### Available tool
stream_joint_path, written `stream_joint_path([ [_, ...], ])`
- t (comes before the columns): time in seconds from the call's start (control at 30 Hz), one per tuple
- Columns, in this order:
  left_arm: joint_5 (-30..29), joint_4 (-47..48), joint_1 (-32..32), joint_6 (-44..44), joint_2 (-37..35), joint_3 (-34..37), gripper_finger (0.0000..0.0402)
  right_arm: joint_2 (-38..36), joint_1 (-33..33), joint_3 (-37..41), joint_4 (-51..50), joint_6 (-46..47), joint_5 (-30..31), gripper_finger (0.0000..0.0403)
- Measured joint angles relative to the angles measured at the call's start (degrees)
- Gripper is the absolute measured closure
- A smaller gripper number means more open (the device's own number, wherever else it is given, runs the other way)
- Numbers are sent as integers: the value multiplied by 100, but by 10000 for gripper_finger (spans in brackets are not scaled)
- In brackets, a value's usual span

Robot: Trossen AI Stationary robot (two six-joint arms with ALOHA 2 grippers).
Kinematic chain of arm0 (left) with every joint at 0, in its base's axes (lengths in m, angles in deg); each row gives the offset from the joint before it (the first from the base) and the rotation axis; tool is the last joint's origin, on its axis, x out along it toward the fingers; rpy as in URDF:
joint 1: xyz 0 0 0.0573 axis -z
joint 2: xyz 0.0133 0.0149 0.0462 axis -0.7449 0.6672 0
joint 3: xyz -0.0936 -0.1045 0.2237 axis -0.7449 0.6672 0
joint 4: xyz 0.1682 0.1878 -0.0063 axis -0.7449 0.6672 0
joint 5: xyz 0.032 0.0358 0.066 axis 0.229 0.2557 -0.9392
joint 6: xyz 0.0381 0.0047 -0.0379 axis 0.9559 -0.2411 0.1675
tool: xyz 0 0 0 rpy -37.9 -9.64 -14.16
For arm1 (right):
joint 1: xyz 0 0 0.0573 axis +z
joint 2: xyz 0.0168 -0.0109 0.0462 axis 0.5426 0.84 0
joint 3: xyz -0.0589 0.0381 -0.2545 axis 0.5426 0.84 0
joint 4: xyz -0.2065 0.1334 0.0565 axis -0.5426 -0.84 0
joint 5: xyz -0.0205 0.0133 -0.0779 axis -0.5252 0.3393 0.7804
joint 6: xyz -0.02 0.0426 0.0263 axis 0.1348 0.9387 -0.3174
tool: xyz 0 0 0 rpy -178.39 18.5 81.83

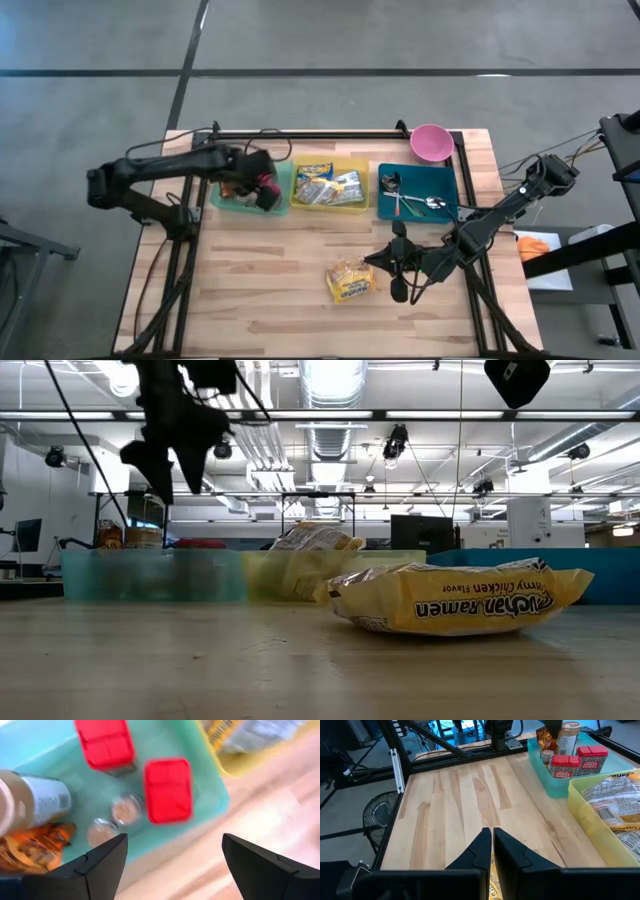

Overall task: Pick & Place Food Item
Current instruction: Put the yellow noodle pack into the yellow bin

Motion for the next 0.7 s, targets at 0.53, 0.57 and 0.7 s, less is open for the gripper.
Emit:
stream_joint_path([
  [0.53,-1053,-3836,3309,-1120,-1800,1915,69,256,-15,-66,-54,445,-409,385],
  [0.57,-1058,-4206,3418,-1086,-1809,2025,69,273,-51,-98,-68,719,-403,385],
  [0.7,-1108,-5324,3584,-470,-1812,2346,69,383,-132,-228,-642,2100,-408,385],
])
